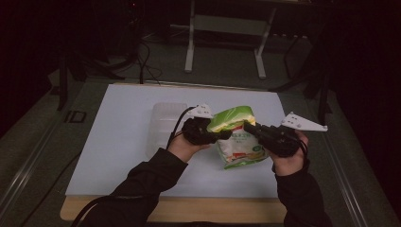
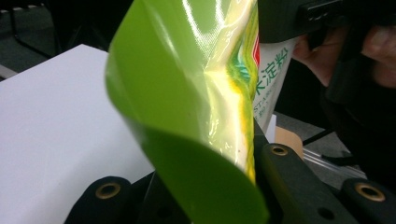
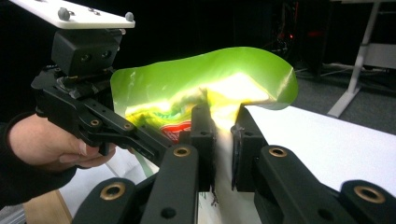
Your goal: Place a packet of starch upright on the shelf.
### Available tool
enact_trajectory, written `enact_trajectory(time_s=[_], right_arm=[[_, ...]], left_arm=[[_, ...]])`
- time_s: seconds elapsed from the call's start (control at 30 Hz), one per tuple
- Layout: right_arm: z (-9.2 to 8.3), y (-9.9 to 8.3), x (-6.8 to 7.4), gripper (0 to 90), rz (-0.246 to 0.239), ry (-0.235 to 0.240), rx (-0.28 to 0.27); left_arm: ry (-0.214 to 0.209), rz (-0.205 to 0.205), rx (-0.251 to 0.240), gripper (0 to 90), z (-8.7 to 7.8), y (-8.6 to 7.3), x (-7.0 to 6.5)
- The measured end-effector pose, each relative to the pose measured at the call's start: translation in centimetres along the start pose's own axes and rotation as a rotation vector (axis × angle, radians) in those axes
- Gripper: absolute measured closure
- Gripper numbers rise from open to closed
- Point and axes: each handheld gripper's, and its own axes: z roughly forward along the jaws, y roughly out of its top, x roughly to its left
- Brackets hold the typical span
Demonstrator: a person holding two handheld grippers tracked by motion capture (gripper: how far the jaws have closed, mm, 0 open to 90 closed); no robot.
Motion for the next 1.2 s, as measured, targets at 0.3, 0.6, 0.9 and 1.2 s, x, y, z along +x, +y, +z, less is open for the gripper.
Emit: enact_trajectory(time_s=[0.3,0.6,0.9,1.2], right_arm=[[-0.2,0.3,0.1,77.4,-0.016,0.008,-0.024],[-1.3,0.1,-1.0,37.5,0.003,-0.025,-0.070],[-2.7,-0.8,-2.6,13.7,0.029,0.025,-0.122],[-2.8,-2.2,-3.6,14.0,0.052,0.011,-0.077]], left_arm=[[-0.024,0.040,0.022,82.6,-1.3,1.3,0.2],[0.007,0.083,0.025,82.7,-3.9,2.5,0.7],[0.026,0.110,0.031,82.7,-7.2,2.9,2.3],[0.076,0.127,0.034,82.7,-10.7,2.2,4.5]])
